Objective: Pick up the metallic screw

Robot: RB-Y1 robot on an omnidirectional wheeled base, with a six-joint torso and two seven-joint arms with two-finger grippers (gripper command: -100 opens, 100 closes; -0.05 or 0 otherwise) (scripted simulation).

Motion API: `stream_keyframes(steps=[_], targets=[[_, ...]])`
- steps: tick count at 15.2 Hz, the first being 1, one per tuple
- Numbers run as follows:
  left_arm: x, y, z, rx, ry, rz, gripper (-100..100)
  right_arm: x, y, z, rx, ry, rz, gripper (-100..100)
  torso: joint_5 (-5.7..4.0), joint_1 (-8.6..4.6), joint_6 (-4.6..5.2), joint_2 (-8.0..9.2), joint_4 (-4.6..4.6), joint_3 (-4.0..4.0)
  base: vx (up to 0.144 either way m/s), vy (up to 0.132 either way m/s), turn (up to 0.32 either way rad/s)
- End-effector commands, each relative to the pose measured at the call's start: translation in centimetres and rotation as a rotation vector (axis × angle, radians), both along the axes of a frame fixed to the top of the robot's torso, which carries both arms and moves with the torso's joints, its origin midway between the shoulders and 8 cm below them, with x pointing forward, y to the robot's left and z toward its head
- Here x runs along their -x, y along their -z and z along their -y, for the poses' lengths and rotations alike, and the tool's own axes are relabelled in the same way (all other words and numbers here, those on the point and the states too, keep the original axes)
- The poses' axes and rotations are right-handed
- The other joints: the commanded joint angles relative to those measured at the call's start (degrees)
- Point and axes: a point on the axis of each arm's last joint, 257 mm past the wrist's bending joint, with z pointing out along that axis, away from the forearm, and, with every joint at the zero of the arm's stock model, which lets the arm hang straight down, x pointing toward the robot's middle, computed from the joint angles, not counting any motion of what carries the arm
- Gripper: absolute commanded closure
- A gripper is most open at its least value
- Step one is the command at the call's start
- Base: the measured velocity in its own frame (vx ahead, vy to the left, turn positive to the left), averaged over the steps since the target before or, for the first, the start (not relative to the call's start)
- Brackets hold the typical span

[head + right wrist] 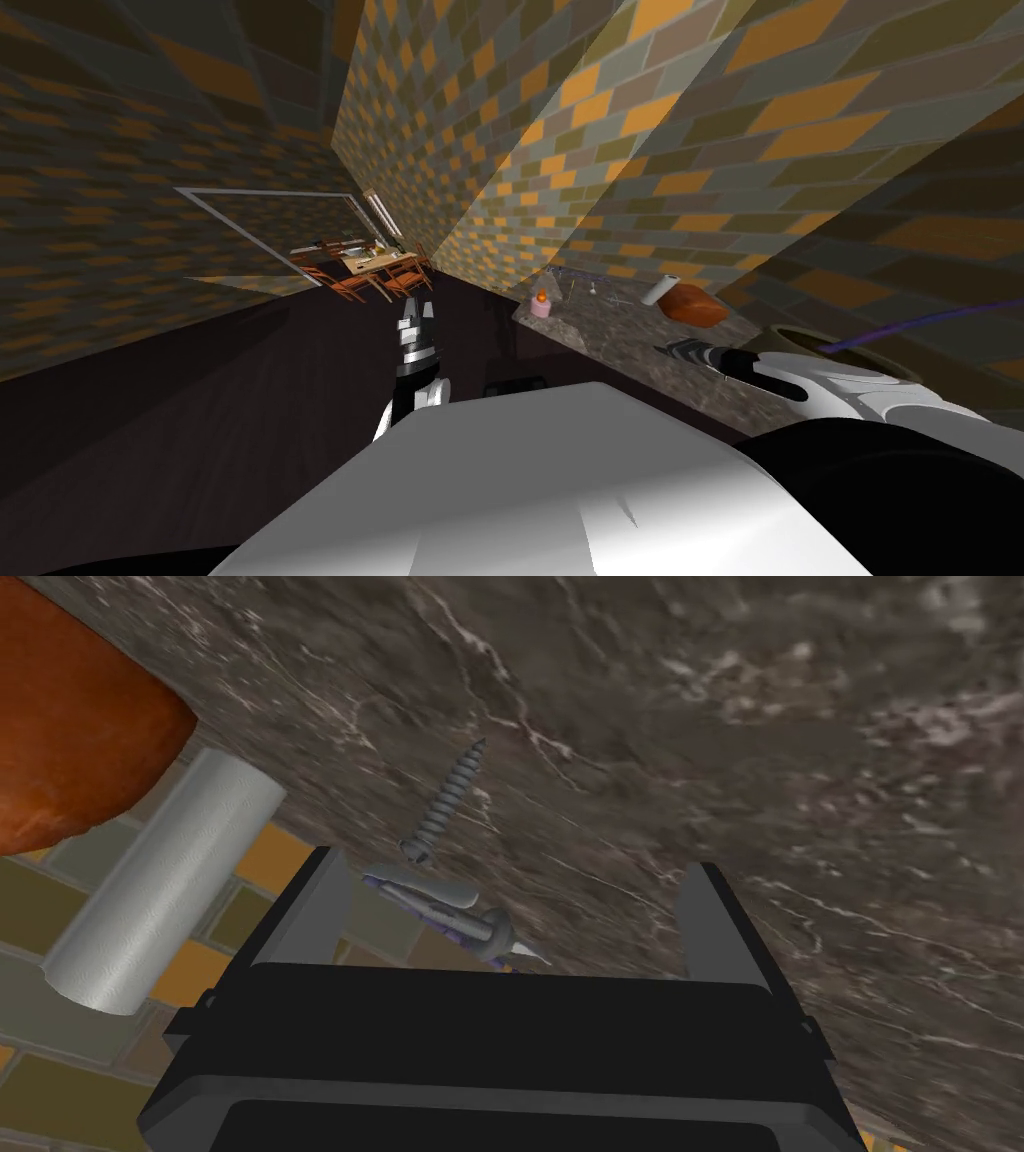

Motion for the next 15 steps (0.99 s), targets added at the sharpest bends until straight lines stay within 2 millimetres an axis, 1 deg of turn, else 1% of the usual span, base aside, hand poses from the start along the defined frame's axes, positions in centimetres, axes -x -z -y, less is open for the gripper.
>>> stream_keyframes(steps=[1,2,3,5,7,8,9,10,11,12,13,14,15], targets=[[0.0,0.0,0.0,0.0,0.0,0.0,0,2.3,0.0,2.2,0.063,0.004,-0.061,-100,0.0,0.0,0.0,0.0,0.0,0.0,0.056,0.058,0.128],[0.0,0.0,0.0,0.0,0.0,0.0,0,3.7,-0.3,3.6,0.1,0.006,-0.101,-100,-0.02,-0.04,0.01,0.04,0.01,0.03,0.059,0.068,0.173],[0.0,0.0,0.0,0.0,0.0,0.0,0,3.7,-0.3,3.6,0.1,0.006,-0.101,-100,-0.01,-0.04,0.0,0.06,0.01,0.04,0.053,0.063,0.123],[0.0,0.0,0.0,0.0,0.0,0.0,0,6.4,-0.7,5.8,0.161,0.01,-0.172,-100,-0.02,-0.05,0.0,0.08,0.02,0.05,0.063,0.068,0.14],[0.0,0.0,0.0,0.0,0.0,0.0,0,8.5,-1.0,7.2,0.202,0.011,-0.227,-100,0.0,-0.02,0.0,0.05,0.02,0.04,0.07,0.066,0.13],[0.0,0.0,0.0,0.0,0.0,0.0,0,10.0,-1.1,8.1,0.228,0.012,-0.266,-100,0.0,-0.03,0.01,0.05,0.01,0.03,0.066,0.065,0.156],[0.0,0.0,0.0,0.0,0.0,0.0,0,8.4,-0.9,7.2,0.198,0.012,-0.225,-100,0.0,-0.02,0.0,0.06,0.01,0.04,0.039,0.037,0.061],[0.0,0.0,0.0,0.0,0.0,0.0,0,9.2,-0.6,8.0,0.197,0.038,-0.235,-100,-0.02,-0.09,0.02,0.12,0.03,0.07,-0.033,0.017,0.121],[0.0,0.0,0.0,0.0,0.0,0.0,0,9.3,-0.6,8.0,0.198,0.039,-0.235,-100,-0.05,-0.17,-0.01,0.3,0.06,0.16,-0.073,0.005,0.161],[0.0,0.0,0.0,0.0,0.0,0.0,0,9.6,0.0,8.2,0.185,0.059,-0.236,-100,-0.06,-0.23,0.0,0.46,0.1,0.26,-0.103,-0.012,0.202],[0.0,0.0,0.0,0.0,0.0,0.0,0,9.7,-0.2,8.6,0.192,0.065,-0.238,-100,-0.08,-0.3,-0.01,0.61,0.13,0.35,-0.118,-0.026,0.167],[0.0,0.0,0.0,0.0,0.0,0.0,0,10.1,0.6,8.4,0.171,0.077,-0.239,-100,-0.09,-0.37,0.02,0.73,0.16,0.42,-0.124,-0.033,0.187],[0.0,0.0,0.0,0.0,0.0,0.0,0,9.9,0.3,8.8,0.181,0.083,-0.238,-100,-0.11,-0.42,0.01,0.8,0.18,0.46,-0.112,-0.022,0.127]])
